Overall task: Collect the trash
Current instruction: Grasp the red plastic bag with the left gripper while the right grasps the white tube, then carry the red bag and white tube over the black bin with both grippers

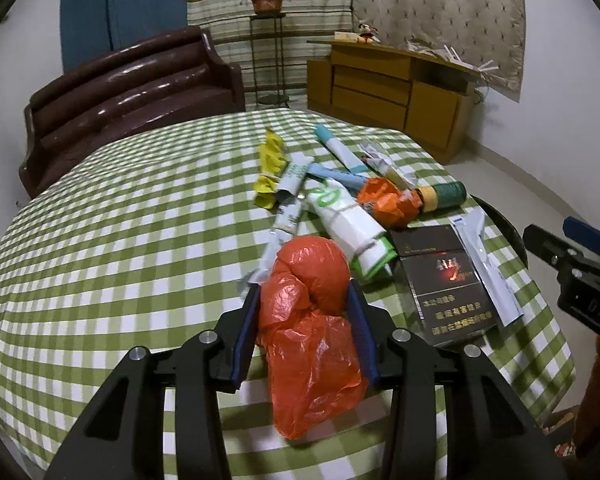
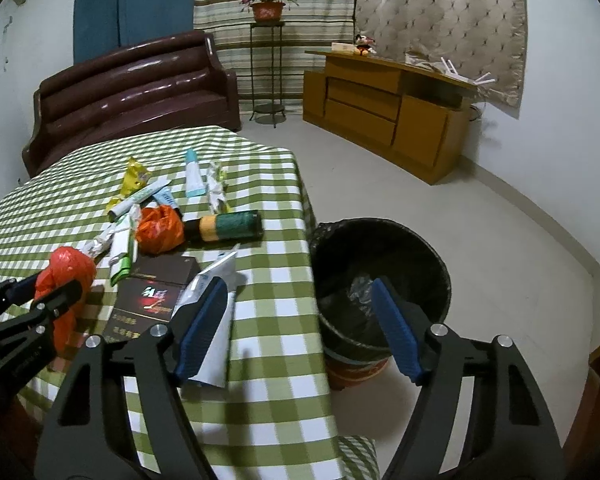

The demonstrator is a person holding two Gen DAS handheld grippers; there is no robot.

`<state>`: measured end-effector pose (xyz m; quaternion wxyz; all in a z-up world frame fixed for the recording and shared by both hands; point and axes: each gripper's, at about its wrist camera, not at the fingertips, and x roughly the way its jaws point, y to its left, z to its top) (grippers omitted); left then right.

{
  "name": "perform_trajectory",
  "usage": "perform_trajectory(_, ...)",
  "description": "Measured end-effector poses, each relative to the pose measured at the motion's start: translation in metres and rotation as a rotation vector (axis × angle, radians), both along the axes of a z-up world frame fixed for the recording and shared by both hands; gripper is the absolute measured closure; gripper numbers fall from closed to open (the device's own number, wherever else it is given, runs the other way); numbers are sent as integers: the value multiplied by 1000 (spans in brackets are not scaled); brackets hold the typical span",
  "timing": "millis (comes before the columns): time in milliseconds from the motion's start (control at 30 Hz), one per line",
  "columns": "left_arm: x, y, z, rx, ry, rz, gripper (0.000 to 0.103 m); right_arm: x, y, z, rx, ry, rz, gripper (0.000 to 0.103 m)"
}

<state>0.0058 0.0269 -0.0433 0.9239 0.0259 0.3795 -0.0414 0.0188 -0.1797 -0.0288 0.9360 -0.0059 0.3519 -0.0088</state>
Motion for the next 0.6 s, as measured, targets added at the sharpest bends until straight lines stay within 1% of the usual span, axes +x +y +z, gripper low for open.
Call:
perform_trajectory(267,-6,23,9,45,-40,64,60,2,23,-3,5,7,58,30)
perform_trajectory(500,-6,36,9,44,-38,94,60,9,28,-17,-17,60,63,30)
perform_trajectory(567,-6,35,9,41,-37,96,60,10,28,-19,-12,67,62,32)
perform_trajectory(600,-5,36,8,37,-34,97,60,10,28,-20,-12,73,64,34)
